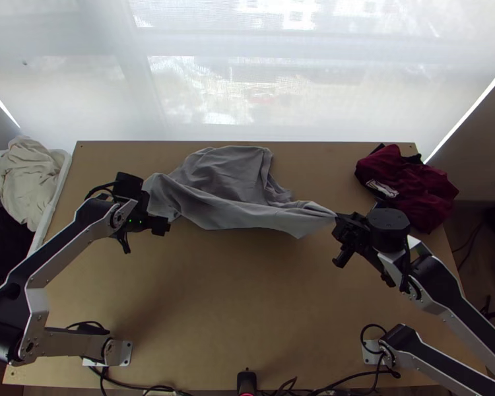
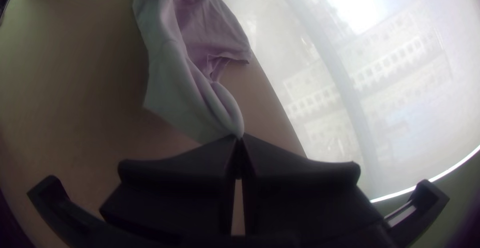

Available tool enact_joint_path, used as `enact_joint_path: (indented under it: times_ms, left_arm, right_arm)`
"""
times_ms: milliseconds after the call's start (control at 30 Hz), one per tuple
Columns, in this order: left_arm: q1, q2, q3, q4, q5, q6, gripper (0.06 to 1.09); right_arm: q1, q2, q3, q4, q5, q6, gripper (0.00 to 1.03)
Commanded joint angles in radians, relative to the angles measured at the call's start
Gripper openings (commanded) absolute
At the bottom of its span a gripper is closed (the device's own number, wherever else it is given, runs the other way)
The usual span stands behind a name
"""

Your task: Fold the t-shirt

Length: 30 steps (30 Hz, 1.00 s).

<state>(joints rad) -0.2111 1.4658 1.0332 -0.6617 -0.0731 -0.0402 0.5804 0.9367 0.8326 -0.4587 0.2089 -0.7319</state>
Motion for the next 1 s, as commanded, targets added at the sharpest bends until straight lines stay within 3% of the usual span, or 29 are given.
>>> enact_joint_path:
  times_ms: [0,133,367,533,600,700,967]
  left_arm:
    - [0.001,0.067,-0.035,0.195,-0.071,-0.006,0.99]
    - [-0.001,0.108,-0.021,0.228,-0.079,-0.033,0.99]
    - [0.001,0.139,-0.015,0.24,-0.079,-0.047,0.8]
    - [-0.005,0.122,0.007,0.24,-0.065,-0.047,0.46]
    - [-0.008,0.12,0.008,0.24,-0.063,-0.047,0.45]
    - [-0.01,0.12,0.01,0.24,-0.063,-0.046,0.32]
    - [-0.011,0.091,0.021,0.234,-0.063,-0.043,0.1]
  right_arm:
    - [0.006,-0.006,0.0,-0.001,0.0,0.006,0.03]
    - [0.004,-0.007,0.005,-0.003,0.0,0.005,0.03]
    - [0.001,-0.003,0.01,-0.005,0.0,0.008,0.03]
    - [0.001,-0.001,0.013,-0.005,0.0,0.006,0.03]
    - [0.001,0.001,0.014,-0.005,0.0,0.008,0.03]
    - [0.001,0.001,0.016,-0.005,0.0,0.006,0.03]
    - [0.001,-0.004,0.016,-0.008,0.0,0.005,0.03]
